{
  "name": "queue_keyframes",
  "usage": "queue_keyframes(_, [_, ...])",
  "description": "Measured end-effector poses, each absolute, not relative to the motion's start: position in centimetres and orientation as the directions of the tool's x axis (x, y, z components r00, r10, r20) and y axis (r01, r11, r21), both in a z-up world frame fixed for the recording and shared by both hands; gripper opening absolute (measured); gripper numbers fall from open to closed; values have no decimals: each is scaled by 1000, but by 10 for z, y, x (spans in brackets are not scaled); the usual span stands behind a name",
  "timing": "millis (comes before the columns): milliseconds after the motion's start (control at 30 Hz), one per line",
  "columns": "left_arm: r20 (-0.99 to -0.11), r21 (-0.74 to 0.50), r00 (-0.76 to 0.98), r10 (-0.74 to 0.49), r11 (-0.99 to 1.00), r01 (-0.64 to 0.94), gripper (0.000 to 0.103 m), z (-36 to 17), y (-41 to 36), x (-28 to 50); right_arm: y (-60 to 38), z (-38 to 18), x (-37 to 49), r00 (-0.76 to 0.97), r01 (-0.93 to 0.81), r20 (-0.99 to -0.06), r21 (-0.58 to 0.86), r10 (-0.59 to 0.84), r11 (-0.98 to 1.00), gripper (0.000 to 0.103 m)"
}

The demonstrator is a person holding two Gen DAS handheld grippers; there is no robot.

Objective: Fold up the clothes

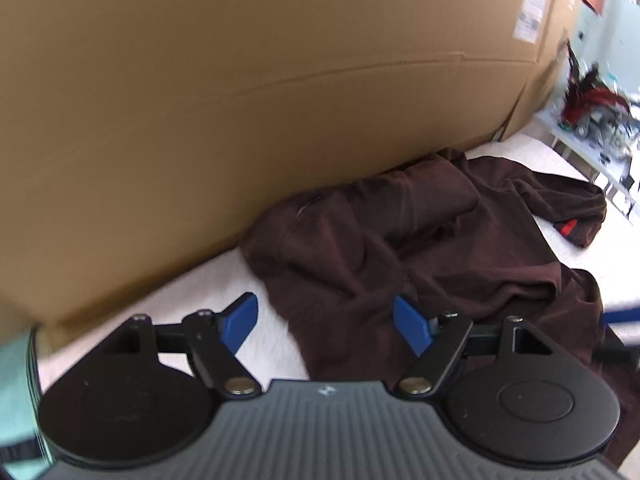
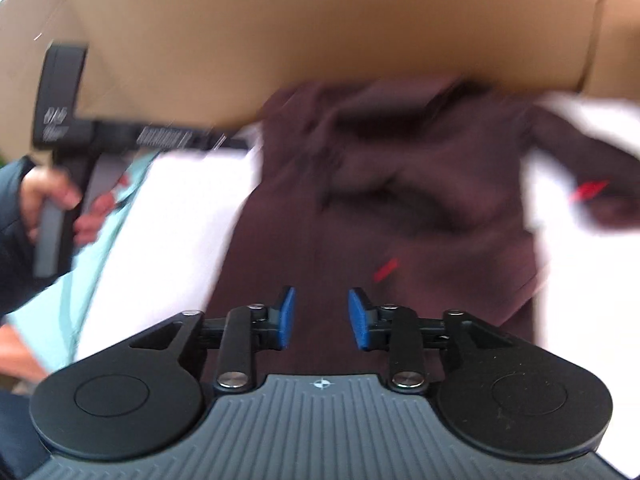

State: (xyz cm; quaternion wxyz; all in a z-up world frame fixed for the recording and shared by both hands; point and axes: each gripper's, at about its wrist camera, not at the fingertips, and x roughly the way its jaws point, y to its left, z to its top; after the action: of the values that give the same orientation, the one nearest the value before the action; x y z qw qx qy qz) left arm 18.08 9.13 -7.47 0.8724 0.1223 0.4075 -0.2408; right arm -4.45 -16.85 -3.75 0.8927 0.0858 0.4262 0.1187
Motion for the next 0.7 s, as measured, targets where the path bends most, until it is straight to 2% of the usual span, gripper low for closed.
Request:
queue_keyframes(67, [-775, 19, 548, -315, 855, 518, 79, -72, 79, 192, -181, -33, -32, 646, -113, -730, 196, 222, 974, 41])
queue_keyframes(200, [-808, 18, 527, -263, 883, 469, 78, -73, 55, 222, -208, -41, -7, 652, -65, -728, 225, 212, 972, 41])
queue_keyframes(333, [-859, 31, 467, -210, 889, 457, 69, -85, 36, 244, -215, -53, 0, 630, -55, -746, 233, 215, 971, 41])
queue_keyframes(367, [-871, 31, 450, -199, 890, 455, 63, -88, 33, 248, -217, -55, 1, 626, -54, -748, 239, 220, 969, 42])
queue_keyframes(400, [-882, 32, 433, -188, 891, 452, 53, -91, 30, 252, -219, -58, 2, 622, -54, -750, 246, 225, 968, 42])
queue_keyframes(433, [-890, 42, 422, -171, 891, 451, 51, -95, 27, 254, -221, -61, 3, 617, -50, -753, 251, 227, 967, 42])
queue_keyframes(500, [-900, 57, 409, -151, 889, 455, 18, -100, 21, 259, -224, -61, -5, 607, -41, -762, 253, 225, 967, 42])
queue_keyframes(567, [-880, 26, 442, -173, 912, 409, 5, -95, 27, 263, -226, -63, -7, 604, -21, -767, 255, 216, 967, 43])
queue_keyframes(700, [-818, -44, 540, -195, 959, 281, 3, -80, 49, 274, -235, -67, -14, 585, -5, -774, 295, 242, 956, 43])
